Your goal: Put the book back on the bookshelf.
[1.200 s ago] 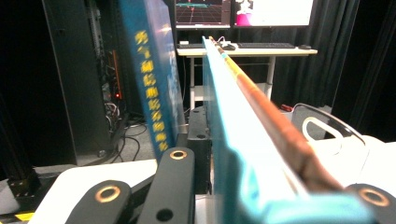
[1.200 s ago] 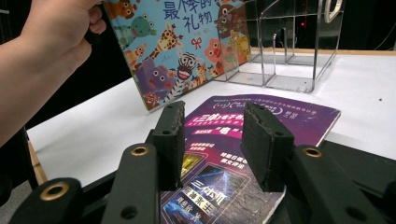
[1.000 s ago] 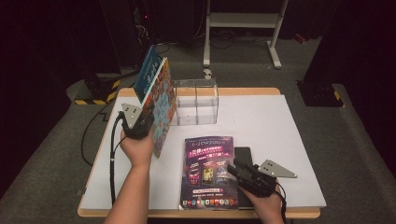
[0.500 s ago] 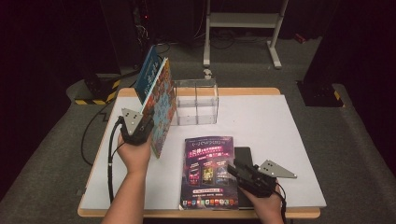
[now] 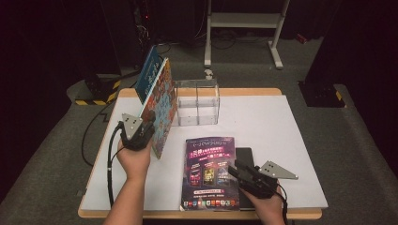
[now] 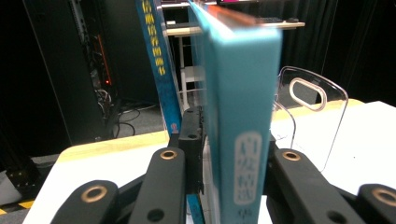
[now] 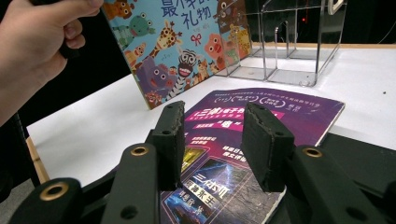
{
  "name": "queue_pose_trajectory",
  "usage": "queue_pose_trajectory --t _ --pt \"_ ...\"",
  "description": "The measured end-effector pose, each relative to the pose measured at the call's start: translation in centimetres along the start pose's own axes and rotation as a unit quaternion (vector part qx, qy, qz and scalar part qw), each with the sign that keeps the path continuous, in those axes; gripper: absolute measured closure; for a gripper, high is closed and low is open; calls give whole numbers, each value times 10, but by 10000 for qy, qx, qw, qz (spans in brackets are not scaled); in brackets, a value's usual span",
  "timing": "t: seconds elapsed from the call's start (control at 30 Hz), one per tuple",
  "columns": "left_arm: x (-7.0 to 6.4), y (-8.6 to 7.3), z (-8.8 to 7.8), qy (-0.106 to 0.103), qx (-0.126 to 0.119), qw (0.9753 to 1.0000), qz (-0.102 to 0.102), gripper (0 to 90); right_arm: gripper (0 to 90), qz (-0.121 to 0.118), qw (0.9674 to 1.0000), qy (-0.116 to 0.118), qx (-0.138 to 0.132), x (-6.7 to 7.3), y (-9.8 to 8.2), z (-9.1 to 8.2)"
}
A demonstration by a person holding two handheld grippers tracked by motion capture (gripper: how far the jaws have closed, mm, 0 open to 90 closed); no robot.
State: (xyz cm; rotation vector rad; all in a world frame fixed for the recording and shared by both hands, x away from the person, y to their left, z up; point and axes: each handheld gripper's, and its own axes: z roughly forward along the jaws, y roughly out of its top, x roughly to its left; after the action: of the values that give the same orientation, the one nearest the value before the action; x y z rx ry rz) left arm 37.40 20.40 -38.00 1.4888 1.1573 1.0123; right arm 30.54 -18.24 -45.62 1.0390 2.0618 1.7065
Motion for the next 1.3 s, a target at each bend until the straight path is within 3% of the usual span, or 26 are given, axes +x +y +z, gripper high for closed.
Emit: queue_pose_trajectory --t 0.4,0.53,0.67,0.87,1.17,1.3 --pt "1 -11 8 7 189 9998 -20 715 591 -5 10000 31 38 1 -2 2" --pt "-2 -11 10 212 226 9995 88 776 591 17 10000 64 43 1 -1 3" --pt "-6 -11 11 323 191 9993 0 784 591 47 9999 90 37 0 -1 3" --pt "-16 -7 18 499 246 9984 116 788 592 57 9999 121 14 0 0 3" --pt "-24 -5 23 806 303 9961 -177 793 593 60 9999 150 0 0 0 2" --pt "-23 -6 24 840 281 9960 -152 788 592 32 9998 177 -3 1 1 2"
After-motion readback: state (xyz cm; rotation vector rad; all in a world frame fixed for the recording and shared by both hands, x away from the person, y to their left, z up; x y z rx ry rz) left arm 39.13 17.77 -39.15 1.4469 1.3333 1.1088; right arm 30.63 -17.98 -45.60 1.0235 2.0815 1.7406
